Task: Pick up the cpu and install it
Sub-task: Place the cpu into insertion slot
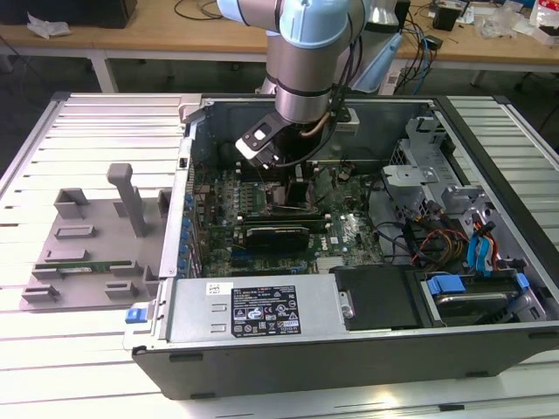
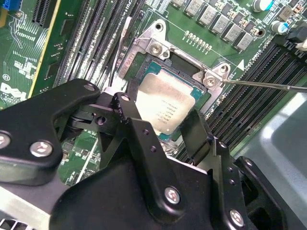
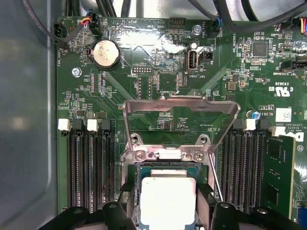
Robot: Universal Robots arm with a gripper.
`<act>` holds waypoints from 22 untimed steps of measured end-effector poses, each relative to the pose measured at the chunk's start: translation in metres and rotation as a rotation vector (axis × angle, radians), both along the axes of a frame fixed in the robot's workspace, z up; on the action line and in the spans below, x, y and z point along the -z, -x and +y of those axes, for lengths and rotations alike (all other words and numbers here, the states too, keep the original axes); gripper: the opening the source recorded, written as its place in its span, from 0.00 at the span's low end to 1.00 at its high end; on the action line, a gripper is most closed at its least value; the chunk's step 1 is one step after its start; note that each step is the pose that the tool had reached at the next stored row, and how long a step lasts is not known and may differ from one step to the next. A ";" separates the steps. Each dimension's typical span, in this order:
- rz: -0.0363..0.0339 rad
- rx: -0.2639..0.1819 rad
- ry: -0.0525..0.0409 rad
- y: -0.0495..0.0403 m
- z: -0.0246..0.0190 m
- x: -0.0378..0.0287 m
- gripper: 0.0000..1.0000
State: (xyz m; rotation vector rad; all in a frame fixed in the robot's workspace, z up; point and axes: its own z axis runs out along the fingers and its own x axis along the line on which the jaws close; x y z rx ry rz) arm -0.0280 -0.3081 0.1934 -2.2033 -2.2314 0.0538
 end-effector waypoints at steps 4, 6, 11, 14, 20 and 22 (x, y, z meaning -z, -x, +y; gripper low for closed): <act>-0.0001 0.000 0.0006 0.0000 -0.0025 -0.0068 0.61; 0.0000 0.000 0.0008 0.0000 -0.0025 -0.0106 0.61; 0.0000 0.000 0.0031 0.0006 -0.0019 -0.0184 0.35; -0.0001 -0.016 0.0032 0.0046 -0.0019 -0.0184 0.11; 0.0003 -0.034 0.0033 0.0049 -0.0020 -0.0134 0.11; 0.0013 -0.036 0.0036 0.0032 -0.0020 -0.0118 0.11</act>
